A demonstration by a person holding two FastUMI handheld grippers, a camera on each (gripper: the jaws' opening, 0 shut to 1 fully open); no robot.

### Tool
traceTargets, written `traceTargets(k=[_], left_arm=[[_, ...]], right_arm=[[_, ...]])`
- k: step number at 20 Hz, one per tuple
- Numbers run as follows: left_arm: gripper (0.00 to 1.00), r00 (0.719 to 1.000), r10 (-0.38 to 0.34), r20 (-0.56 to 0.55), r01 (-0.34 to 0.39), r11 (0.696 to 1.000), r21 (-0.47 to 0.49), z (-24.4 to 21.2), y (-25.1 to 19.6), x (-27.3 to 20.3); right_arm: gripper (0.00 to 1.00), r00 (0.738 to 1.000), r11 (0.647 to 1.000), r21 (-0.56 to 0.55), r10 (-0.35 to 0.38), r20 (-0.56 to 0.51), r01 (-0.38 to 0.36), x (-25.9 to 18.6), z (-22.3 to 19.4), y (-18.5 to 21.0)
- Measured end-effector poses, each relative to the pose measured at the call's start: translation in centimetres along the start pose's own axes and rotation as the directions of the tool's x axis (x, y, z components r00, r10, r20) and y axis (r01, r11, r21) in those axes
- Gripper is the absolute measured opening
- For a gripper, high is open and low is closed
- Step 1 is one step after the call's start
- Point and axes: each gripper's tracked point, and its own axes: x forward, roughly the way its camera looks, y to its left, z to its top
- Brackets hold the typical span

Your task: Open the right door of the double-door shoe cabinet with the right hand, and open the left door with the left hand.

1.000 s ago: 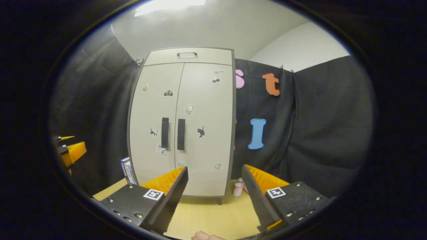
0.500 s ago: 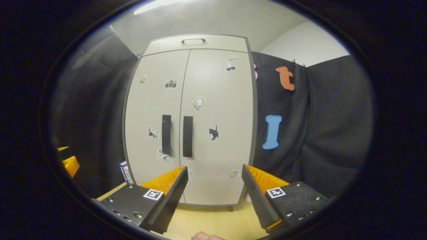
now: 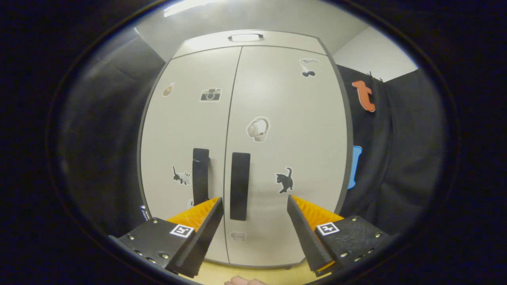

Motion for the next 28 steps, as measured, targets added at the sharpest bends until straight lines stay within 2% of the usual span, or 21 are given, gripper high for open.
traceTargets(k=[2, 3, 7, 8, 9, 12, 13, 14, 17, 19, 20, 22, 23, 24, 28], left_arm=[[0.96, 1.0, 0.011, 0.003, -0.011, 1.0, -0.009, 0.2, 0.7, -0.3], [0.96, 1.0, 0.022, 0.009, -0.022, 1.0, -0.004, 0.3, 1.2, -0.4], [0.94, 0.998, 0.055, 0.02, -0.055, 0.998, 0.031, 0.7, 2.9, -1.4], [0.96, 0.998, 0.059, 0.021, -0.06, 0.998, 0.035, 0.5, 3.3, -1.7], [0.94, 0.998, 0.061, 0.022, -0.062, 0.997, 0.035, 0.5, 3.5, -1.8], [0.96, 0.999, 0.045, 0.001, -0.045, 0.999, 0.025, 0.1, 3.4, -2.3], [0.96, 0.999, 0.035, -0.002, -0.034, 0.999, 0.026, 0.0, 3.2, -2.5], [0.96, 0.999, 0.032, -0.002, -0.032, 0.999, 0.03, 0.0, 3.2, -2.6], [0.96, 1.0, 0.03, -0.005, -0.03, 0.998, 0.047, 0.0, 3.0, -2.7], [0.96, 1.0, 0.029, 0.005, -0.029, 0.998, 0.051, 0.3, 2.8, -3.2], [0.96, 1.0, 0.025, 0.012, -0.026, 0.999, 0.048, 0.5, 2.7, -3.6], [0.96, 1.0, 0.005, 0.013, -0.005, 1.0, 0.017, 0.5, 2.3, -4.5], [0.96, 1.0, -0.002, 0.015, 0.002, 1.0, -0.001, 0.6, 2.2, -5.0], [0.96, 1.0, -0.003, 0.013, 0.003, 1.0, -0.01, 0.6, 2.4, -5.4], [0.96, 0.999, 0.024, 0.029, -0.025, 0.999, 0.024, 1.2, 2.9, -7.0]], right_arm=[[0.94, 0.999, 1.0, 0.02, 0.015, -0.045, -0.014, 1.8, -0.9, 0.9], [0.94, 0.998, 1.0, 0.006, -0.006, -0.057, 0.007, 2.7, -1.2, 0.7], [0.97, 1.0, 0.999, -0.034, -0.016, -0.013, 0.016, 5.4, -0.5, 1.1], [0.94, 1.0, 1.0, -0.018, -0.015, -0.006, 0.015, 5.8, -0.2, 1.1], [0.97, 1.0, 1.0, 0.01, -0.013, -0.005, 0.013, 6.1, 0.1, 1.2], [0.87, 0.998, 0.995, 0.084, -0.051, -0.033, 0.054, 7.2, -0.1, 0.1], [0.87, 0.998, 0.992, 0.11, -0.052, -0.037, 0.055, 7.4, 0.3, 0.1], [0.77, 0.997, 0.991, 0.122, -0.056, -0.049, 0.061, 7.1, 0.0, 0.1], [0.75, 0.996, 0.998, 0.02, -0.066, -0.062, 0.067, 7.2, -0.3, 0.2], [0.67, 0.996, 0.998, 0.048, -0.046, -0.073, 0.05, 7.1, -0.5, 1.3], [0.48, 0.996, 0.998, 0.062, -0.021, -0.081, 0.027, 7.7, -0.9, 1.9], [0.28, 0.998, 0.999, 0.045, -0.013, -0.069, 0.016, 7.1, -0.7, 1.8], [0.24, 0.998, 0.998, 0.059, -0.008, -0.069, 0.012, 7.2, -0.7, 1.8], [0.28, 0.997, 0.998, 0.059, 0.005, -0.077, -0.001, 7.0, -0.9, 1.9], [0.28, 0.989, 0.998, 0.041, 0.048, -0.14, -0.043, 5.7, -2.8, 1.8]])
